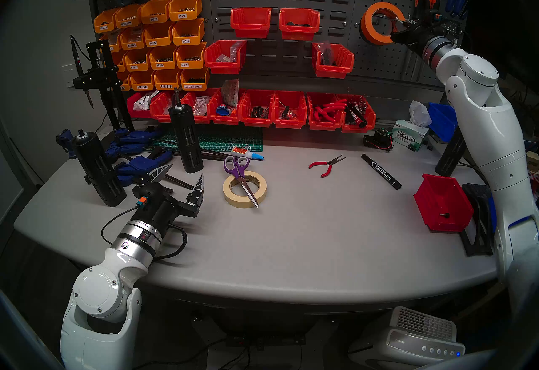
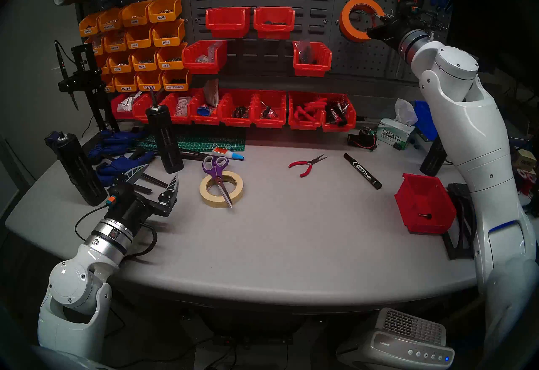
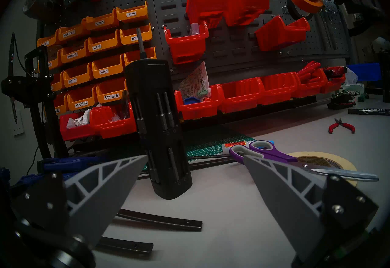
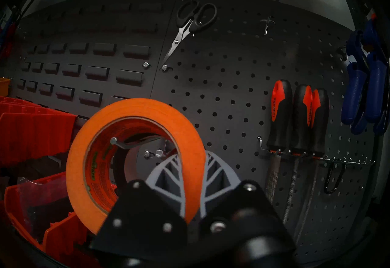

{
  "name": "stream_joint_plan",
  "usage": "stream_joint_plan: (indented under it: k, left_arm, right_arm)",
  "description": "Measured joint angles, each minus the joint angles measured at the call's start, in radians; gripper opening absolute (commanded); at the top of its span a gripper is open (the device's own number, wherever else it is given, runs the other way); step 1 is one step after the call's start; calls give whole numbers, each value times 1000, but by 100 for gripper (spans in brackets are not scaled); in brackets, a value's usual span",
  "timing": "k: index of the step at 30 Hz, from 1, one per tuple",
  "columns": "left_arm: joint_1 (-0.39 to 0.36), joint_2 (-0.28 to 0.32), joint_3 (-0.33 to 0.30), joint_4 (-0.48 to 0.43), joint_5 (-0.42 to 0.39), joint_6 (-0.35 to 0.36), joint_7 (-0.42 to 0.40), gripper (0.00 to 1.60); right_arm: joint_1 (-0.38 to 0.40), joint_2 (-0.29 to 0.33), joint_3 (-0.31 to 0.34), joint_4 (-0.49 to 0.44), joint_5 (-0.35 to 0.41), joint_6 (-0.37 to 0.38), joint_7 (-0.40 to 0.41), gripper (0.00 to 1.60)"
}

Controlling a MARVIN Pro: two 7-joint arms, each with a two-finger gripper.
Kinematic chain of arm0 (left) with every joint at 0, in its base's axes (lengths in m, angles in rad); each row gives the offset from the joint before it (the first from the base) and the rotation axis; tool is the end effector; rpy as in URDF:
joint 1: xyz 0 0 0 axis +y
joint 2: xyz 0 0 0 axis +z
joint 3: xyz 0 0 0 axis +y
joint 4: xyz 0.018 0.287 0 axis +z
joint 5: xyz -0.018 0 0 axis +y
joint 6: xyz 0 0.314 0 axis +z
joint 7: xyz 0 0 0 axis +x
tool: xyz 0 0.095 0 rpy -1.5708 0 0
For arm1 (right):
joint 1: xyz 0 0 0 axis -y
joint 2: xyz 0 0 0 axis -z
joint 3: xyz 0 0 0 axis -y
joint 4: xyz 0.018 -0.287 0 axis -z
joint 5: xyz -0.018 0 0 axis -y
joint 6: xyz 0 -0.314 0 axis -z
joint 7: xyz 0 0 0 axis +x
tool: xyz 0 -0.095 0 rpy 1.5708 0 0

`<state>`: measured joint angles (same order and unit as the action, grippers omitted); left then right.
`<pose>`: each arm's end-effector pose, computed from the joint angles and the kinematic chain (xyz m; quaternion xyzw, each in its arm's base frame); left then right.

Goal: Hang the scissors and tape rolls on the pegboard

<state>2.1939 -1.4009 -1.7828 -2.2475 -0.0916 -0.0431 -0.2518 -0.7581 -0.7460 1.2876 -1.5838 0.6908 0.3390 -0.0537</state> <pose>0.2561 0.0557 -0.2248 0.6667 -0.1333 0.7333 0.0021 0.5080 -0.1498 0.0708 0.5925 0.0968 0.7976 0.0576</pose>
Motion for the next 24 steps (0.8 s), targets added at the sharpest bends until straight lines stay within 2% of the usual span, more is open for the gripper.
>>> stream_joint_plan:
  k: [9,24]
  left_arm:
    - [0,0,0,0,0,0,0,160]
    - [0,0,0,0,0,0,0,160]
  right_arm:
    - [20,2,-2,6,-11,36,13,0]
    - [-25,43,41,-46,38,79,25,0]
